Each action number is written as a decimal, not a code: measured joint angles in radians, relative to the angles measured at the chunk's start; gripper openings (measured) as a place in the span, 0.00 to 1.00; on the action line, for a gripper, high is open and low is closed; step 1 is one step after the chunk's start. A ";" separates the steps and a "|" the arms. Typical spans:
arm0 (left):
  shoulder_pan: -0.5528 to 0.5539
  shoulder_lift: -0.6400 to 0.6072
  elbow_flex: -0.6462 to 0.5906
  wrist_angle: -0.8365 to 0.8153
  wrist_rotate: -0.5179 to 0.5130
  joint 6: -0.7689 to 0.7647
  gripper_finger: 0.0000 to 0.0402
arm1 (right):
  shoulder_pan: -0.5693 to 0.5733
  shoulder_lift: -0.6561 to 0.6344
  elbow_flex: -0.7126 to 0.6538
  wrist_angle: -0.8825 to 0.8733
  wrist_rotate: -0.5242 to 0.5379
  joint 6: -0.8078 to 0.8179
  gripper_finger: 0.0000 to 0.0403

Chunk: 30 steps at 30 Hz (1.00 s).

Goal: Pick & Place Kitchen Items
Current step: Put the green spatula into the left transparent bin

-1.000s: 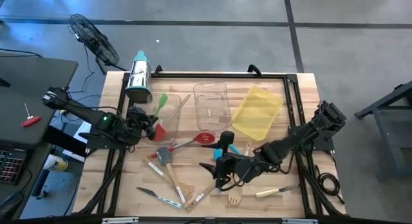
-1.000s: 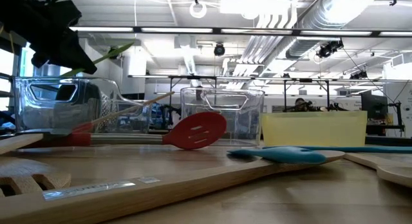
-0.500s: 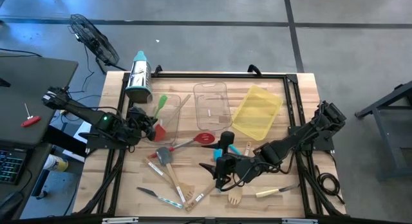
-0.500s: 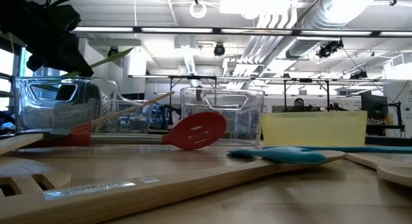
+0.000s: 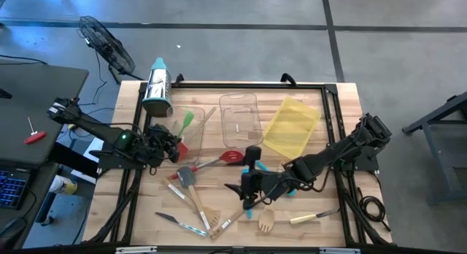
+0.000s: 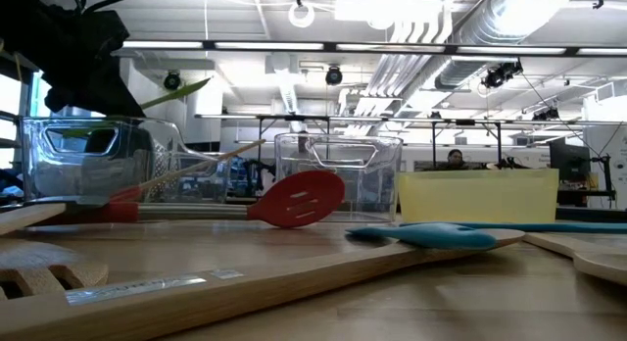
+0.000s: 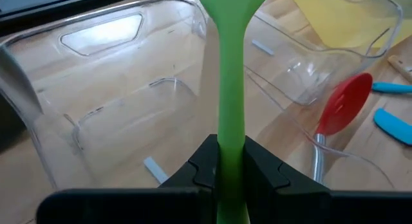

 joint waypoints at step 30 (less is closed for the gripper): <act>0.000 0.007 0.000 -0.027 -0.005 0.077 0.17 | -0.007 0.000 0.000 -0.002 -0.030 0.023 0.73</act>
